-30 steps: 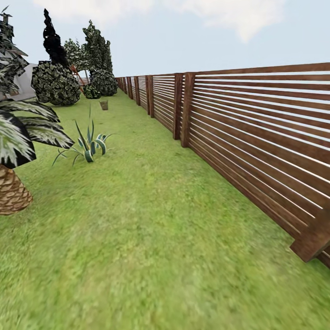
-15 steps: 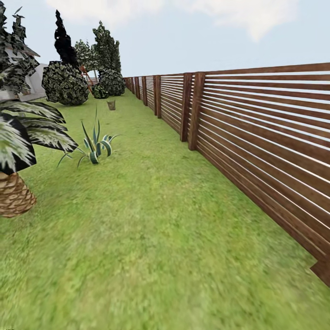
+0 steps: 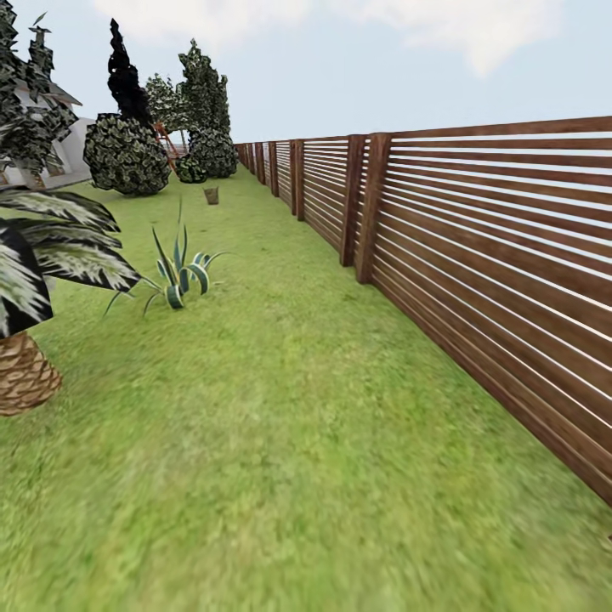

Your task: Take the three Easter eggs out of the wicker basket on the lawn in the garden, then place them on the lawn next to a single tree (choose any tree) so that all three eggs are next to the same tree and none are left in the basket.

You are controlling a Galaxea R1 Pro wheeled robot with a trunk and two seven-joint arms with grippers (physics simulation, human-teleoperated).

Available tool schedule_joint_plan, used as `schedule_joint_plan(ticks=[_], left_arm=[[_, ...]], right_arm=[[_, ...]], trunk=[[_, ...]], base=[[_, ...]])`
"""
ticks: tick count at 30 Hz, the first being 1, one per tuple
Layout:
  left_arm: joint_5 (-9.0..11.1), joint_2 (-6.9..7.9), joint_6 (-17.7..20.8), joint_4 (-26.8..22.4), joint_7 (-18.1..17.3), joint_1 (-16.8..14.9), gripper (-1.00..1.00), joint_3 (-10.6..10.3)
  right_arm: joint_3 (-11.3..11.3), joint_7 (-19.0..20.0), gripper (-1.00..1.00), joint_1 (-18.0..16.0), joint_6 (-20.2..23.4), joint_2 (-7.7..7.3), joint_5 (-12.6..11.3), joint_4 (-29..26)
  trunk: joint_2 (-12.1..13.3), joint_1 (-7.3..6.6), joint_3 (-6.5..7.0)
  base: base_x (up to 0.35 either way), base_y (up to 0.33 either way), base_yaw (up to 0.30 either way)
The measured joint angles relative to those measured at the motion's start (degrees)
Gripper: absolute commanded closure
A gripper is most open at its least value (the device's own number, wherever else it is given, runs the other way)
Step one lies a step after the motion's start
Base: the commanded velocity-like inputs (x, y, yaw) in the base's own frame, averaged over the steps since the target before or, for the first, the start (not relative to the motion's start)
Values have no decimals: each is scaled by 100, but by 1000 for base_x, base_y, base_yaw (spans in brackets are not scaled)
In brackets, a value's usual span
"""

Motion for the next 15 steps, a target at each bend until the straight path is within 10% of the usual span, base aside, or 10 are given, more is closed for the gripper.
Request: schedule_joint_plan(ticks=[15], left_arm=[[-1,0,0,0,0,0,-100,0]], right_arm=[[0,0,-100,-1,0,-5,-9,0]], trunk=[[0,0,0]], base=[[325,0,0]])
